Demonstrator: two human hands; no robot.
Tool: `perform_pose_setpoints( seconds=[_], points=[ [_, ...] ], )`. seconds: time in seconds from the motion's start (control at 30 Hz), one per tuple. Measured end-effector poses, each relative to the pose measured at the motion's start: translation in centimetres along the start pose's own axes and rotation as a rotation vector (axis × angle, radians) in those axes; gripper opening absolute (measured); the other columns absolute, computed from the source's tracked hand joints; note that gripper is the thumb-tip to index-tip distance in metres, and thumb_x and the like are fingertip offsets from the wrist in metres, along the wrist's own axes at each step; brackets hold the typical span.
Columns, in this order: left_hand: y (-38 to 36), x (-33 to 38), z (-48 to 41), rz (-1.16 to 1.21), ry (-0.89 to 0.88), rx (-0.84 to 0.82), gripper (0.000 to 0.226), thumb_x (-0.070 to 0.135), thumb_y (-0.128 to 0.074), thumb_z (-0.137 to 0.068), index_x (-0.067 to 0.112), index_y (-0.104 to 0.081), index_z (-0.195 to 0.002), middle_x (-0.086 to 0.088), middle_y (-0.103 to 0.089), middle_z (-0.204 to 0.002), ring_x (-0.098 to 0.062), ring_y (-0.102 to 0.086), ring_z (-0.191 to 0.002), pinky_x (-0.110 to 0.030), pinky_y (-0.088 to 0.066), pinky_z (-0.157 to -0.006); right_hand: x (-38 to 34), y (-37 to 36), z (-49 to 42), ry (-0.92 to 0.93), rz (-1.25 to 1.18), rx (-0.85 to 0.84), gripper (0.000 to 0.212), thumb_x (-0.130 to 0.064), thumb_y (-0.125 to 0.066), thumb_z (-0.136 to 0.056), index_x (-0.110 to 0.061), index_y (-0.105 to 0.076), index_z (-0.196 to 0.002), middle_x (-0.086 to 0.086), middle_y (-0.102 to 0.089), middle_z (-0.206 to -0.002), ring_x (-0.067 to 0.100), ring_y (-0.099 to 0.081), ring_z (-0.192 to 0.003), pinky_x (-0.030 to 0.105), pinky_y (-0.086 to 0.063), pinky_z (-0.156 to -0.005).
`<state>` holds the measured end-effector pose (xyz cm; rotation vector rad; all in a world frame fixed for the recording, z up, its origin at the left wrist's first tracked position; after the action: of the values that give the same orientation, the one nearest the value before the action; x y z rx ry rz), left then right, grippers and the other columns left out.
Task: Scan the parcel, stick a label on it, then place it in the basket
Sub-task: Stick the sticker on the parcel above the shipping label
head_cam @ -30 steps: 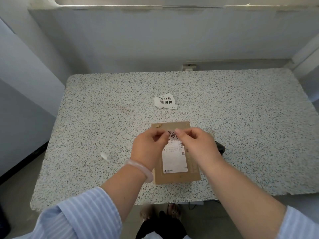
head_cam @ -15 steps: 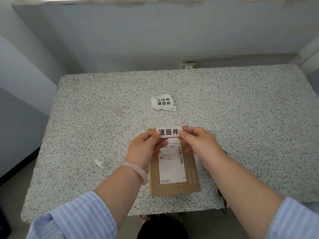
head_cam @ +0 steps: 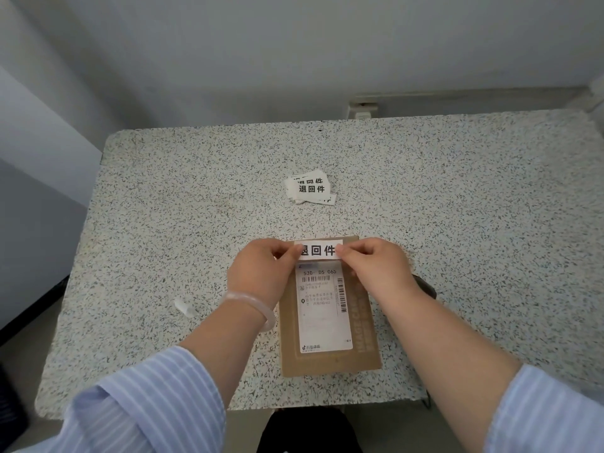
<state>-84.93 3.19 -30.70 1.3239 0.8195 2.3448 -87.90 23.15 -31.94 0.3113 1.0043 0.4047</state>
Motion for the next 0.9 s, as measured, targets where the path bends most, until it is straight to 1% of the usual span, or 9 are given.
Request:
perform_pose_setpoints(
  seconds=[0.07, 0.13, 0.23, 0.4, 0.53, 0.7, 0.83, 0.9],
  points=[
    [-0.1, 0.0, -0.5, -0.11, -0.004, 0.017, 0.02, 0.052, -0.057, -0.086, 0.035, -0.067, -0.084, 0.018, -0.064, -0.074, -0.005, -0.061, -0.066, -0.027, -0.051, -0.059, 0.1, -0.2, -0.4, 0.005, 0.051, 0.016, 0.011, -0.035, -0.07, -0.085, -0.028, -0.069, -0.076, -0.016, -0.065, -0.075, 0.0, -0.058, -0.069, 0.019, -0.043, -0.057],
    [-0.4, -0.3, -0.9, -0.182, 0.004, 0.032, 0.022, 0.054, -0.057, -0.084, 0.035, -0.068, -0.083, 0.017, -0.065, -0.073, -0.006, -0.061, -0.062, -0.026, -0.051, -0.057, 0.4, -0.3, -0.8, 0.011, 0.111, 0.035, 0.011, -0.037, -0.07, -0.084, -0.027, -0.07, -0.08, -0.017, -0.065, -0.077, -0.001, -0.058, -0.071, 0.02, -0.044, -0.059],
    [-0.6, -1.1, -1.4, -0.22, 0.025, 0.063, 0.026, 0.057, -0.06, -0.08, 0.032, -0.066, -0.076, 0.016, -0.067, -0.072, -0.008, -0.063, -0.064, -0.033, -0.056, -0.064, 0.5, -0.5, -1.2, 0.032, 0.197, 0.057, 0.014, -0.04, -0.068, -0.085, -0.026, -0.07, -0.082, -0.016, -0.064, -0.077, 0.001, -0.058, -0.071, 0.025, -0.048, -0.064],
    [-1.0, -1.8, -2.1, -0.248, 0.008, 0.087, 0.027, 0.058, -0.06, -0.078, 0.032, -0.065, -0.074, 0.015, -0.066, -0.073, -0.012, -0.064, -0.069, -0.039, -0.055, -0.072, 0.0, -0.8, -1.3, 0.068, 0.282, 0.068, 0.021, -0.041, -0.066, -0.086, -0.027, -0.061, -0.071, -0.012, -0.064, -0.073, 0.006, -0.059, -0.068, 0.031, -0.051, -0.065],
    [-1.3, -1.7, -2.5, -0.316, -0.041, 0.104, 0.03, 0.062, -0.055, -0.079, 0.034, -0.061, -0.072, 0.014, -0.064, -0.077, -0.012, -0.062, -0.069, -0.038, -0.055, -0.069, -0.1, -0.9, -1.3, 0.076, 0.32, 0.082, 0.02, -0.038, -0.064, -0.087, -0.022, -0.061, -0.075, -0.008, -0.065, -0.072, 0.012, -0.061, -0.066, 0.031, -0.05, -0.062],
    [-1.4, -1.2, -2.6, -0.399, -0.111, 0.122, 0.03, 0.061, -0.052, -0.081, 0.033, -0.059, -0.073, 0.011, -0.06, -0.079, -0.014, -0.06, -0.071, -0.038, -0.054, -0.069, -0.1, -1.2, -1.4, 0.074, 0.355, 0.099, 0.021, -0.04, -0.062, -0.088, -0.025, -0.058, -0.075, -0.008, -0.063, -0.071, 0.011, -0.06, -0.065, 0.031, -0.049, -0.06],
    [-1.4, -1.2, -2.5, -0.374, -0.102, 0.114, 0.027, 0.058, -0.055, -0.08, 0.032, -0.055, -0.073, 0.012, -0.056, -0.08, -0.014, -0.059, -0.074, -0.039, -0.053, -0.073, -0.4, -1.3, -1.3, 0.109, 0.422, 0.114, 0.021, -0.041, -0.06, -0.088, -0.024, -0.058, -0.077, -0.009, -0.062, -0.074, 0.009, -0.056, -0.064, 0.028, -0.043, -0.056],
    [-1.2, -2.0, -2.5, -0.232, -0.033, 0.101, 0.028, 0.055, -0.062, -0.077, 0.029, -0.053, -0.074, 0.012, -0.058, -0.074, -0.013, -0.06, -0.069, -0.038, -0.053, -0.071, -0.1, -1.1, -1.3, 0.1, 0.376, 0.134, 0.022, -0.041, -0.063, -0.087, -0.022, -0.056, -0.078, -0.008, -0.061, -0.074, 0.01, -0.057, -0.065, 0.029, -0.045, -0.056]
  ],
)
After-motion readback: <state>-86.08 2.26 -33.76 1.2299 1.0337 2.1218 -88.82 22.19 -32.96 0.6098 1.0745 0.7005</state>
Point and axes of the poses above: each hand's wrist, its own z-axis away from the middle knuckle, its own y-axis out of the back of the hand, x = y × z, the point moved 8 cm from there along -z, towards the middle knuckle
